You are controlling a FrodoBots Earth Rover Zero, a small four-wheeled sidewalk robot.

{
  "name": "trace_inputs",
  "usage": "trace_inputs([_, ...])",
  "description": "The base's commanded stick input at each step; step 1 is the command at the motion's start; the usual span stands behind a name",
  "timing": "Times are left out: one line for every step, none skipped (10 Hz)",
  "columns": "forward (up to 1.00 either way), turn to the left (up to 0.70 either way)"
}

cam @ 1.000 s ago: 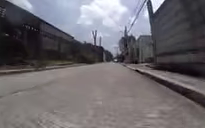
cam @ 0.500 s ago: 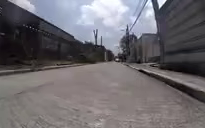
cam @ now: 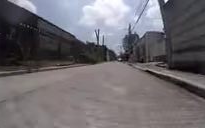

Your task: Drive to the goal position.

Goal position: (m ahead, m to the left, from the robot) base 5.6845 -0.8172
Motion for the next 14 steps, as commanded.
trace_inputs([1.00,0.00])
trace_inputs([1.00,0.00])
trace_inputs([1.00,0.00])
trace_inputs([1.00,0.00])
trace_inputs([1.00,0.00])
trace_inputs([1.00,0.00])
trace_inputs([1.00,0.00])
trace_inputs([1.00,0.00])
trace_inputs([1.00,0.00])
trace_inputs([1.00,0.00])
trace_inputs([1.00,0.00])
trace_inputs([1.00,0.00])
trace_inputs([1.00,0.00])
trace_inputs([1.00,0.00])
